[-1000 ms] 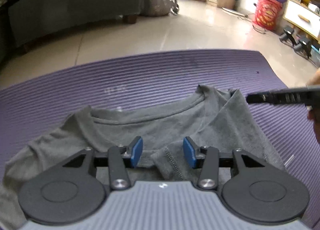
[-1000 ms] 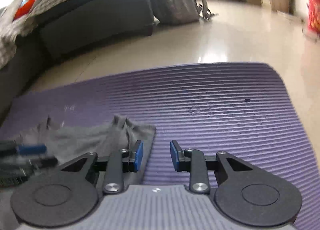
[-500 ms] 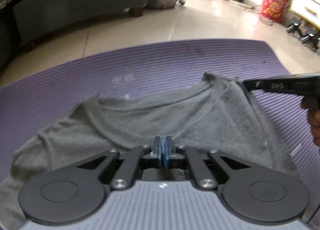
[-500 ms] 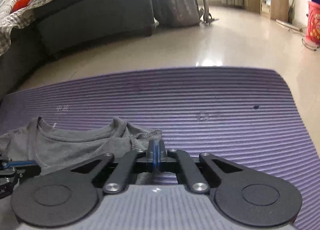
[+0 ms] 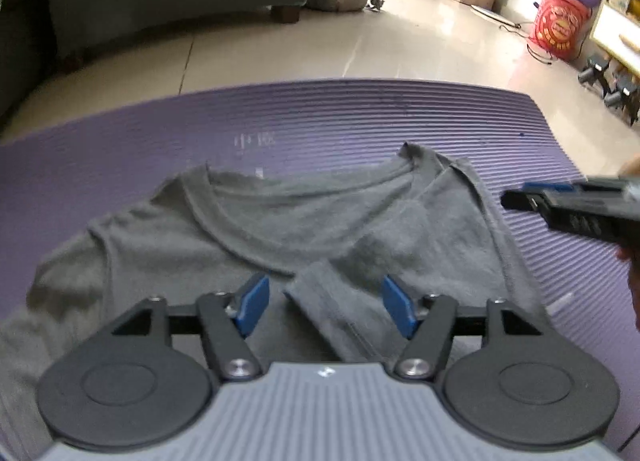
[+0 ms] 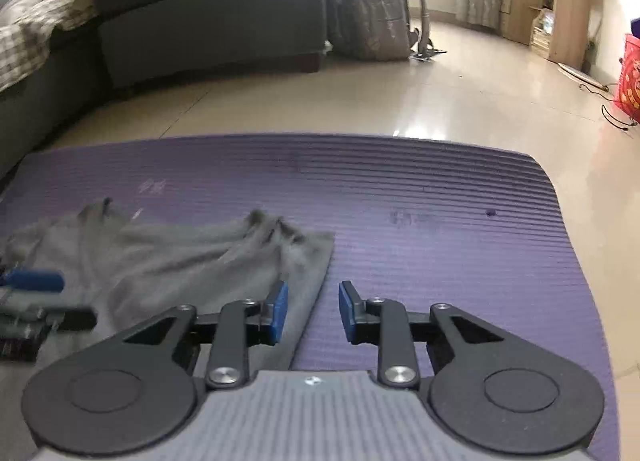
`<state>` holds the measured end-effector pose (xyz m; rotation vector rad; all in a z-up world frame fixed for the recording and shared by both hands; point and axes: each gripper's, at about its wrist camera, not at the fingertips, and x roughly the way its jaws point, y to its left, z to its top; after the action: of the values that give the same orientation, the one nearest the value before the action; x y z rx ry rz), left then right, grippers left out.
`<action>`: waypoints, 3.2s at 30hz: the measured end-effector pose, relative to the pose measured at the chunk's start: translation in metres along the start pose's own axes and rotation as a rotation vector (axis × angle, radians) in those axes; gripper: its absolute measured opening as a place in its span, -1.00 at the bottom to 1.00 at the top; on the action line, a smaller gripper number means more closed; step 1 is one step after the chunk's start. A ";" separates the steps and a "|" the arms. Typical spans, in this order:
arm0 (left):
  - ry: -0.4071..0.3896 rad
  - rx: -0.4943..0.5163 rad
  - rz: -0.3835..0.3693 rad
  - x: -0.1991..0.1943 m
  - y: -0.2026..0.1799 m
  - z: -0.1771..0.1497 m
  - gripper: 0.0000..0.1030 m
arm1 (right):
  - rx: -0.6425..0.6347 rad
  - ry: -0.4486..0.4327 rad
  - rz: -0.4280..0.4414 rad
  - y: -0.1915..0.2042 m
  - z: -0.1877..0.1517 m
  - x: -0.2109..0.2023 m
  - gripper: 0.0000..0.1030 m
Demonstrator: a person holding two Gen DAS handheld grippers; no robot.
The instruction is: Fold clothes
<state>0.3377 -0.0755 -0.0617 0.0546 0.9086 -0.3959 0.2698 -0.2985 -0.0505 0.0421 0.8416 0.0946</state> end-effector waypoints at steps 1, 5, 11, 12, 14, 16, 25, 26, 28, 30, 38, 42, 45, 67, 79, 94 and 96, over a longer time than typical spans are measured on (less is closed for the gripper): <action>0.004 -0.010 -0.003 -0.004 0.000 -0.004 0.38 | -0.012 0.006 0.004 0.002 -0.006 -0.010 -0.45; 0.019 -0.019 -0.019 -0.026 -0.006 -0.026 0.39 | -0.068 0.033 0.023 0.007 -0.033 -0.053 -0.45; 0.063 -0.079 -0.086 -0.048 -0.015 -0.062 0.32 | -0.115 0.070 0.059 0.026 -0.072 -0.109 -0.46; 0.074 -0.086 -0.101 -0.048 -0.019 -0.067 0.26 | -0.123 0.078 0.063 0.029 -0.080 -0.118 -0.46; 0.089 -0.097 -0.118 -0.046 -0.026 -0.073 0.15 | -0.138 0.102 0.067 0.035 -0.094 -0.133 -0.46; 0.097 -0.123 -0.136 -0.042 -0.032 -0.078 0.13 | -0.145 0.126 0.072 0.039 -0.106 -0.145 -0.46; 0.077 -0.139 -0.143 -0.026 -0.064 -0.073 -0.19 | -0.158 0.295 0.126 0.048 -0.160 -0.198 -0.46; 0.072 -0.132 -0.133 -0.025 -0.067 -0.073 -0.25 | -0.163 0.316 0.133 0.050 -0.165 -0.203 -0.46; 0.064 -0.126 -0.119 -0.022 -0.072 -0.074 -0.65 | -0.174 0.380 0.152 0.055 -0.182 -0.215 -0.46; 0.061 -0.130 -0.113 -0.021 -0.073 -0.074 -0.77 | -0.192 0.437 0.162 0.061 -0.196 -0.223 -0.46; 0.046 -0.127 -0.113 -0.025 -0.074 -0.073 -0.83 | -0.299 0.551 0.194 0.082 -0.221 -0.233 -0.47; 0.047 -0.129 -0.112 -0.025 -0.074 -0.073 -0.83 | -0.310 0.585 0.231 0.089 -0.228 -0.228 -0.50; 0.051 -0.121 -0.112 -0.024 -0.074 -0.073 -0.83 | -0.313 0.607 0.216 0.088 -0.233 -0.225 -0.52; 0.002 0.015 -0.067 -0.049 -0.077 -0.044 -0.88 | -0.208 0.507 0.396 0.101 -0.226 -0.277 -0.99; 0.036 0.060 -0.010 -0.044 -0.072 -0.044 -0.87 | -0.131 0.511 0.513 0.148 -0.221 -0.227 -0.99; 0.161 0.051 -0.081 -0.101 -0.045 -0.109 -0.13 | -0.065 0.485 0.346 0.103 -0.180 -0.209 -0.43; 0.202 0.083 -0.092 -0.115 -0.050 -0.127 -0.13 | -0.065 0.483 0.315 0.094 -0.180 -0.214 -0.42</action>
<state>0.1606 -0.0592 -0.0455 0.1305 1.0961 -0.5205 -0.0125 -0.2261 -0.0050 0.0926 1.3094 0.4416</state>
